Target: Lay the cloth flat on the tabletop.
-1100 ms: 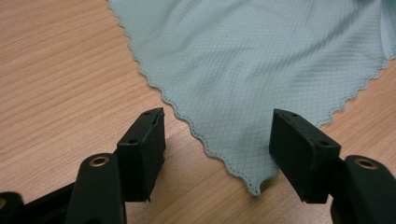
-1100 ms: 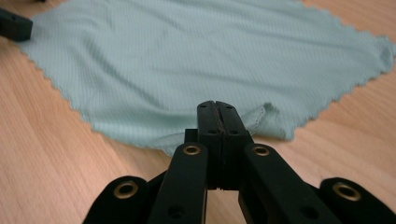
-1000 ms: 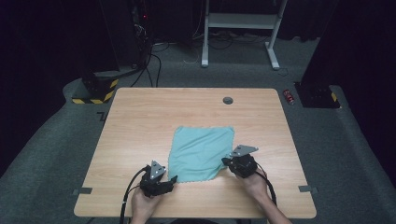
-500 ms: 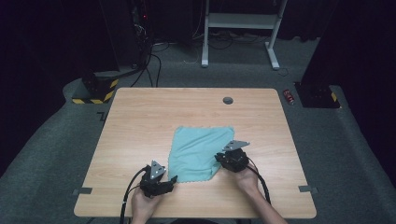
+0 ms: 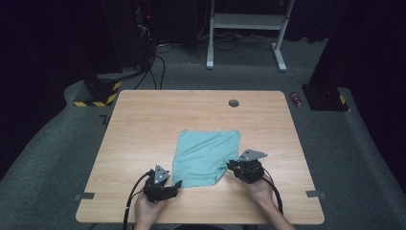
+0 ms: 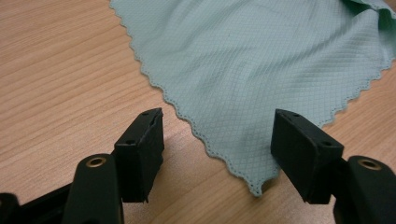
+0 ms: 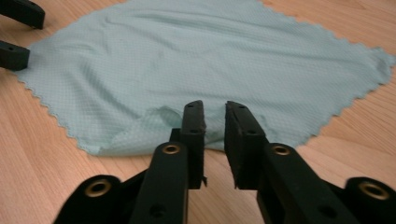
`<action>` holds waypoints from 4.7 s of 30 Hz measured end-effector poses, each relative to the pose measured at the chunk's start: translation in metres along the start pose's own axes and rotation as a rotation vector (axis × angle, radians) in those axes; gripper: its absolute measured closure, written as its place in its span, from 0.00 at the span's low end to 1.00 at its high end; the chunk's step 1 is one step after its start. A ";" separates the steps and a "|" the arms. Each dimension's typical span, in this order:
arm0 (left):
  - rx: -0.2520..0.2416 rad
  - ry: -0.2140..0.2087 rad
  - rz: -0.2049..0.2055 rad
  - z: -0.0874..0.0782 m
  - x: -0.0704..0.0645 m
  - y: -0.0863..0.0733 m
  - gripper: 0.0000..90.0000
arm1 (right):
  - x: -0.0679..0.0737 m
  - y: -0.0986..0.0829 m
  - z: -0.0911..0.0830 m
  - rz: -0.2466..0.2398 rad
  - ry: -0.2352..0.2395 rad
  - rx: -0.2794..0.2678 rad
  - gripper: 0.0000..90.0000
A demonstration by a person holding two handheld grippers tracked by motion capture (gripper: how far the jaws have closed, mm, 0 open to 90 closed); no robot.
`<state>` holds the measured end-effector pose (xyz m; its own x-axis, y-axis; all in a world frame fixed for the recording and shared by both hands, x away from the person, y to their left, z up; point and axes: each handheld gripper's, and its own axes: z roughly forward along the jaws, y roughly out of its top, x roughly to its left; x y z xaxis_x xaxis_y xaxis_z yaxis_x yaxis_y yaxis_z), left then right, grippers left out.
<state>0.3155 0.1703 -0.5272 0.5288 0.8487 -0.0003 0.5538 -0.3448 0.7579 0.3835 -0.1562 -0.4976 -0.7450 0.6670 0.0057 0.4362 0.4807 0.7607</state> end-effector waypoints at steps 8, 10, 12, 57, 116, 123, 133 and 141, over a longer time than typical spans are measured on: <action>0.000 0.000 -0.001 0.000 0.000 0.000 0.39 | 0.001 -0.002 0.018 -0.018 -0.010 0.046 0.95; 0.000 0.000 -0.001 0.000 0.000 0.000 0.39 | 0.002 -0.002 0.014 -0.033 -0.012 0.030 0.99; 0.000 0.000 -0.001 0.000 0.000 0.000 0.39 | 0.004 -0.001 0.009 -0.044 -0.015 0.020 0.99; 0.005 -0.046 0.000 -0.009 -0.004 0.006 0.60 | 0.014 -0.035 -0.017 -0.026 -0.036 0.063 0.90; 0.059 -0.151 0.119 -0.005 -0.018 0.007 1.00 | 0.015 -0.038 -0.010 -0.032 -0.022 0.063 0.79; 0.040 -0.138 0.128 -0.009 -0.018 0.005 0.97 | 0.015 -0.038 -0.016 -0.017 -0.015 0.046 0.73; 0.030 -0.111 0.102 -0.002 -0.018 0.007 0.90 | 0.045 -0.023 -0.003 -0.105 0.092 -0.021 0.85; 0.036 -0.109 0.127 -0.002 -0.019 0.007 1.00 | 0.061 -0.019 0.017 -0.164 0.134 0.038 0.88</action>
<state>0.3083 0.1529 -0.5203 0.6618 0.7494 0.0215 0.4994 -0.4621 0.7328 0.3380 -0.1148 -0.5227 -0.8669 0.4976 -0.0280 0.3204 0.5994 0.7336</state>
